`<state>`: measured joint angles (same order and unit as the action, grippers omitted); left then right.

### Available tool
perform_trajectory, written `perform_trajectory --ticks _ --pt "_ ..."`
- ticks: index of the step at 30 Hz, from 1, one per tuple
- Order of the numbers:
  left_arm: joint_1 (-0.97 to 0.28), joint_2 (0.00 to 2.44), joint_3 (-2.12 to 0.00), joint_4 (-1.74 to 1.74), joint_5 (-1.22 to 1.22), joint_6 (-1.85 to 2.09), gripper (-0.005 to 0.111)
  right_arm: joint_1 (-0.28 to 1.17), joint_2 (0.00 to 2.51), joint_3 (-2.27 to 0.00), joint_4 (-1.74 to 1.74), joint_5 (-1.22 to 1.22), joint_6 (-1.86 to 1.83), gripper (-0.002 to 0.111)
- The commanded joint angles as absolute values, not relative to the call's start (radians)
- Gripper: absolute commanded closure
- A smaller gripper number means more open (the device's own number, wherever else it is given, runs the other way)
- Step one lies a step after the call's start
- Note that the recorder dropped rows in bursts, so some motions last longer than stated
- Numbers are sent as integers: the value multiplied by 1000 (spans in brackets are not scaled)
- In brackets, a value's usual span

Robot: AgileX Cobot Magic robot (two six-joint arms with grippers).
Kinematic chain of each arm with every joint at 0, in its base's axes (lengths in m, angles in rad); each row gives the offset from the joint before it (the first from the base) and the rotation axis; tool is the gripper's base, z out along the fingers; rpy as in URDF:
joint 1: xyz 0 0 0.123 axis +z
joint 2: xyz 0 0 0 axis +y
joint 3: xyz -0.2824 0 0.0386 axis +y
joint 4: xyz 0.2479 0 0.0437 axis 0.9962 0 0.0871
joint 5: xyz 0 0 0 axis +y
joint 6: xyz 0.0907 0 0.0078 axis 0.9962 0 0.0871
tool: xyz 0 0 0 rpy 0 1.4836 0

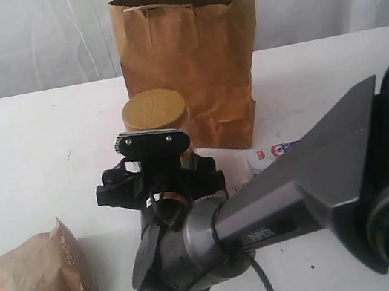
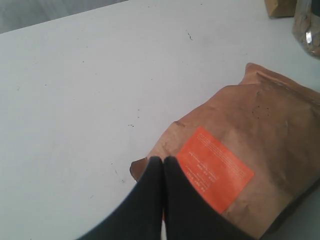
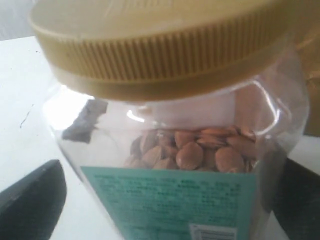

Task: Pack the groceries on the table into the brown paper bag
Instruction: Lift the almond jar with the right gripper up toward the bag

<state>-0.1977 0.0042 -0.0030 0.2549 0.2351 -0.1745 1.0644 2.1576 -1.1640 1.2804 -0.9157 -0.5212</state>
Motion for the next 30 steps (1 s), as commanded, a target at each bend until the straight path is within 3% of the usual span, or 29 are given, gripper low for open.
perform_trajectory --ticks 1,6,10,19,26,30 --pt "-205 0 0 258 233 -175 107 1056 2172 -1193 1286 -943 -542 8" --pt "-205 0 0 258 233 -175 107 1056 2174 -1206 1291 -959 -542 8" --pt "-205 0 0 258 233 -175 107 1047 2174 -1208 1291 -957 -542 17" --pt "-205 0 0 258 233 -175 107 1036 2174 -1208 1278 -932 -542 68" --pt "-205 0 0 258 233 -175 107 1036 2157 -1208 1132 -826 -539 90" --pt "-205 0 0 258 233 -175 107 1036 2153 -1208 1120 -793 -539 108"
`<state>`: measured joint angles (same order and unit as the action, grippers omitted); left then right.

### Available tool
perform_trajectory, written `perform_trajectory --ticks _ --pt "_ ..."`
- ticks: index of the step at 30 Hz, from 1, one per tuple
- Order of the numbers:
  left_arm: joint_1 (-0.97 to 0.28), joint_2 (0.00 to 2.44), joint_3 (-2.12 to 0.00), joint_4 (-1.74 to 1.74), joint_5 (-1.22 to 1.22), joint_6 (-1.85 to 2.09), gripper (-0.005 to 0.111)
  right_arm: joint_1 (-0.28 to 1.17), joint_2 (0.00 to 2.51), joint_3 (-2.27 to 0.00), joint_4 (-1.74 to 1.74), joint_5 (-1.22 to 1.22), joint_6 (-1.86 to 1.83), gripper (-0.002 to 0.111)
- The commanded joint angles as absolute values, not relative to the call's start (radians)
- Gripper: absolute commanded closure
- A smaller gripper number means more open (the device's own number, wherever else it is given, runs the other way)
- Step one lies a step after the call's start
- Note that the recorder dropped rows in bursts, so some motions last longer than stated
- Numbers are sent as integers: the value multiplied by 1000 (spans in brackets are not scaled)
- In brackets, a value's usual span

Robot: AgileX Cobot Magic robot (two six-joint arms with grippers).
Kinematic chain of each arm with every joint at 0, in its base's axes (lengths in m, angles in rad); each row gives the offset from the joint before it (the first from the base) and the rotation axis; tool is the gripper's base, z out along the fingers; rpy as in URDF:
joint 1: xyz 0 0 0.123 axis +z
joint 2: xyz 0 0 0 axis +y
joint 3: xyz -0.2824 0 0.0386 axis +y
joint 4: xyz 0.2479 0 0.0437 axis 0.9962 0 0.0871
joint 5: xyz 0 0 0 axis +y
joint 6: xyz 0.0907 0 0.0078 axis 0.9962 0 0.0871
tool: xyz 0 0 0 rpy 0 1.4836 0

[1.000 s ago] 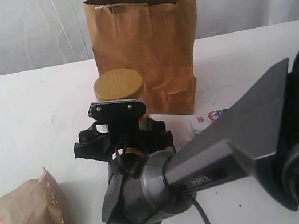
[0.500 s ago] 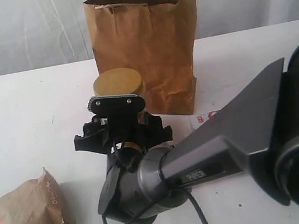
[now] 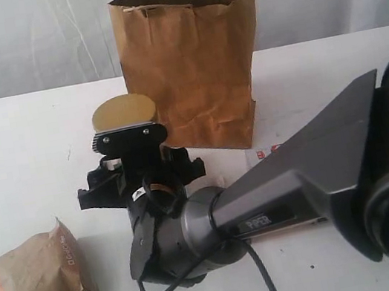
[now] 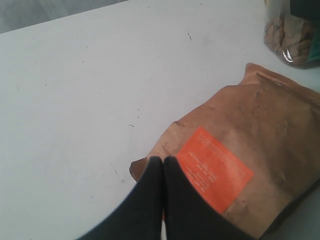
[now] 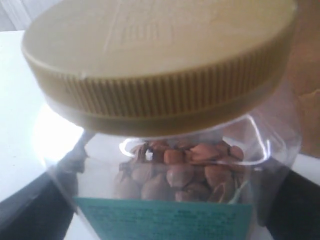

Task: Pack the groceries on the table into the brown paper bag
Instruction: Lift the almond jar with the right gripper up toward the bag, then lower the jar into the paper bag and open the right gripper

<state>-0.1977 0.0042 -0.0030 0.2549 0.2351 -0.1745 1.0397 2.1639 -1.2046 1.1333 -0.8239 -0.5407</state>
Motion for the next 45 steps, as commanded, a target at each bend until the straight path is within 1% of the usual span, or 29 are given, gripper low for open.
perform_trajectory --ticks 1,4,7,18,34,45 --pt "-205 0 0 258 233 -175 107 1036 2153 -1208 1116 -782 -537 108" --pt "-205 0 0 258 233 -175 107 1036 2132 -1208 979 -702 -498 108" --pt "-205 0 0 258 233 -175 107 1036 2110 -1208 865 -698 -484 108" --pt "-205 0 0 258 233 -175 107 1036 2104 -1208 859 -621 -484 108" --pt "-205 0 0 258 233 -175 107 1036 2002 -1208 835 -622 -493 108" --pt "-205 0 0 258 233 -175 107 1036 1821 -1259 719 -659 -493 108"
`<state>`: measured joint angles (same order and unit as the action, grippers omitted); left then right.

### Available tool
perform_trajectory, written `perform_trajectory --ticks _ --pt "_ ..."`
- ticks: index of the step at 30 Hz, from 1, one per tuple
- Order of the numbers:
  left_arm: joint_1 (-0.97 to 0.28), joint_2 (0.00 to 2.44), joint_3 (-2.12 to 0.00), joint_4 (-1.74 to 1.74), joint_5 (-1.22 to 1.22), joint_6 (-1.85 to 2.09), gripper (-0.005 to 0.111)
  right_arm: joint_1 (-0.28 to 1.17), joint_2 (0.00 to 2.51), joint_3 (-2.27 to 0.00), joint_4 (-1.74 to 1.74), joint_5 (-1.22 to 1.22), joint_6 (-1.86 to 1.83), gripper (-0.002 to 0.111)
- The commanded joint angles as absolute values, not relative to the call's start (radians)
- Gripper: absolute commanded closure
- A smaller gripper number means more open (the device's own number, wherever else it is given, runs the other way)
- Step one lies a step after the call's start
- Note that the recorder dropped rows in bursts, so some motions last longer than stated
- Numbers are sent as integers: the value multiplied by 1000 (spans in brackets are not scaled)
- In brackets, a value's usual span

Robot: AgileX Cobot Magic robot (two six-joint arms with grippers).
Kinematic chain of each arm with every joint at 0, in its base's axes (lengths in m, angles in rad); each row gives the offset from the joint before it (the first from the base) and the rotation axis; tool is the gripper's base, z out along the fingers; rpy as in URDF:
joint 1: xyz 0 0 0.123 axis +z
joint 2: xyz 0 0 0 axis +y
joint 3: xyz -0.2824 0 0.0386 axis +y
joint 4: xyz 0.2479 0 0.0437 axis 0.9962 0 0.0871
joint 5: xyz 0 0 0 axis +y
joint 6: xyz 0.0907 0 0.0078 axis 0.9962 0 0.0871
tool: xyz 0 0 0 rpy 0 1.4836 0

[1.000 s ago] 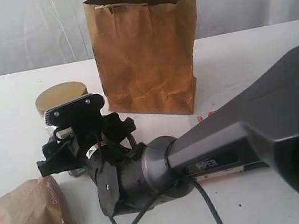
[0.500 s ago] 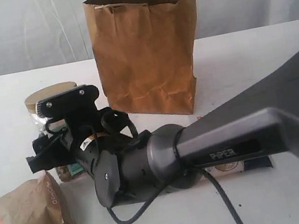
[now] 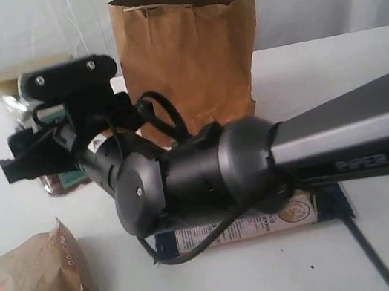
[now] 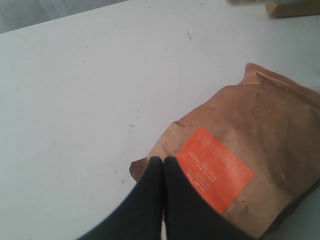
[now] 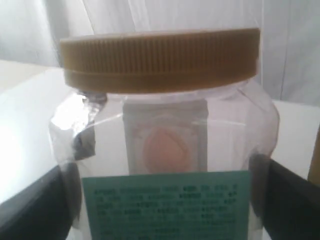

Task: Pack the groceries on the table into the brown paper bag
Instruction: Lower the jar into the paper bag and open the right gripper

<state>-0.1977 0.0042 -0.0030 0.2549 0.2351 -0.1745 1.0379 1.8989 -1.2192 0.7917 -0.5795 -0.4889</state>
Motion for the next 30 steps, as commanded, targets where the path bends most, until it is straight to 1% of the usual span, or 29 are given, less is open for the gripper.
perform_trajectory --ticks 1,5,10,14,21,25,29,30 --pt "-205 0 0 258 233 -175 107 1034 1811 -1273 707 -659 -493 108" --pt "-205 0 0 258 233 -175 107 999 1778 -1347 671 -659 -484 108" --pt "-205 0 0 258 233 -175 107 903 1772 -1431 669 -659 -364 108" --pt "-205 0 0 258 233 -175 107 832 1772 -1443 671 -698 -284 108" --pt "-205 0 0 258 233 -175 107 755 1772 -1443 682 -786 -284 108" --pt "-205 0 0 258 233 -175 107 726 1772 -1443 687 -791 -313 108" --pt "-205 0 0 258 233 -175 107 691 1772 -1442 795 -802 -449 108" --pt "-205 0 0 258 233 -175 107 688 1772 -1442 852 -802 -536 108"
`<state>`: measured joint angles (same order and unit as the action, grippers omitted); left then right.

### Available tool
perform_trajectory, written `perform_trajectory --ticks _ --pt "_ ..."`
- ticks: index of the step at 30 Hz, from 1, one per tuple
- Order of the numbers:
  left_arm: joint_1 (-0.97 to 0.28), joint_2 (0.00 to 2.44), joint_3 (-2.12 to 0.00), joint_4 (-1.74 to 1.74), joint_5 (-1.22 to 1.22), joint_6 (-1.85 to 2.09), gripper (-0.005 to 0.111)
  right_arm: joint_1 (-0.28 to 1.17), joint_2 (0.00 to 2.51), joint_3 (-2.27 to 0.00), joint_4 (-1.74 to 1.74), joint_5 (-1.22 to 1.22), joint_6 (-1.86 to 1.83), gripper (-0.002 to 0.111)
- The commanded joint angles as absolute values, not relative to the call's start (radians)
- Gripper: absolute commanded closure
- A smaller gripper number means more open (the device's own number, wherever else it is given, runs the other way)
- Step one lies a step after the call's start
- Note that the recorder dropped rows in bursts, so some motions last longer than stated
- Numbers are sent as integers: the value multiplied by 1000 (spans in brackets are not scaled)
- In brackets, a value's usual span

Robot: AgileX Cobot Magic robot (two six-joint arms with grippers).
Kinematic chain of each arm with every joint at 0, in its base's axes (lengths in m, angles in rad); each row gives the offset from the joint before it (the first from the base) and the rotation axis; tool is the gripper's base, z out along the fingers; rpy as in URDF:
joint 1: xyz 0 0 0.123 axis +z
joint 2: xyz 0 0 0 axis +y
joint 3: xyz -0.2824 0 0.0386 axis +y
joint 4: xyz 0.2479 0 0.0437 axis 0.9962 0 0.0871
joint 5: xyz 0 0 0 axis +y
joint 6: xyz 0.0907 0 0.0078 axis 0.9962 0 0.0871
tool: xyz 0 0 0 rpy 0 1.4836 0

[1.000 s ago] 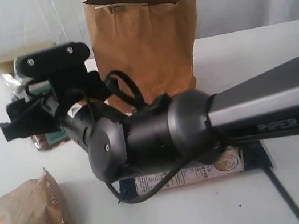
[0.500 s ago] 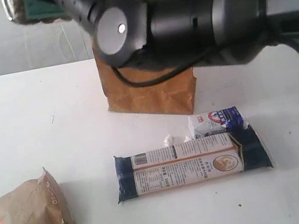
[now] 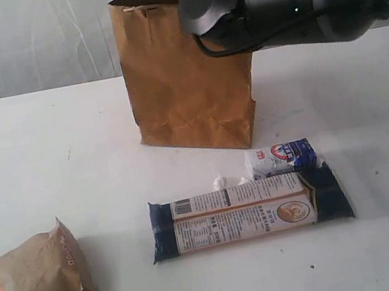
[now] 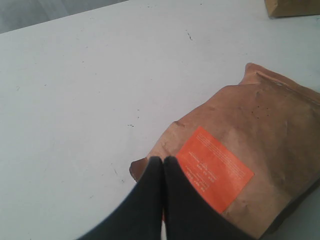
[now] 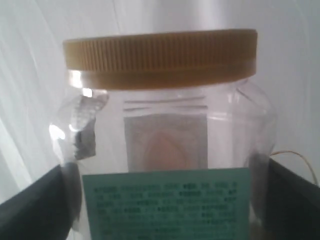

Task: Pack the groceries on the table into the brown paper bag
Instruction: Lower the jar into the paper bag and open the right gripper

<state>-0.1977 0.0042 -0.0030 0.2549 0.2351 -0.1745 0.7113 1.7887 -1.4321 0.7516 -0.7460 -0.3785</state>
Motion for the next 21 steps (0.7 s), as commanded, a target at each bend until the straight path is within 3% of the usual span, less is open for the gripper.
perform_trajectory --ticks 1,9,21 --pt "-205 0 0 258 233 -175 107 688 1773 -1442 877 -802 -580 108" --pt "-205 0 0 258 233 -175 107 657 1871 -1442 921 -918 -633 108" --pt "-205 0 0 258 233 -175 107 627 1947 -1444 859 -834 -545 108"
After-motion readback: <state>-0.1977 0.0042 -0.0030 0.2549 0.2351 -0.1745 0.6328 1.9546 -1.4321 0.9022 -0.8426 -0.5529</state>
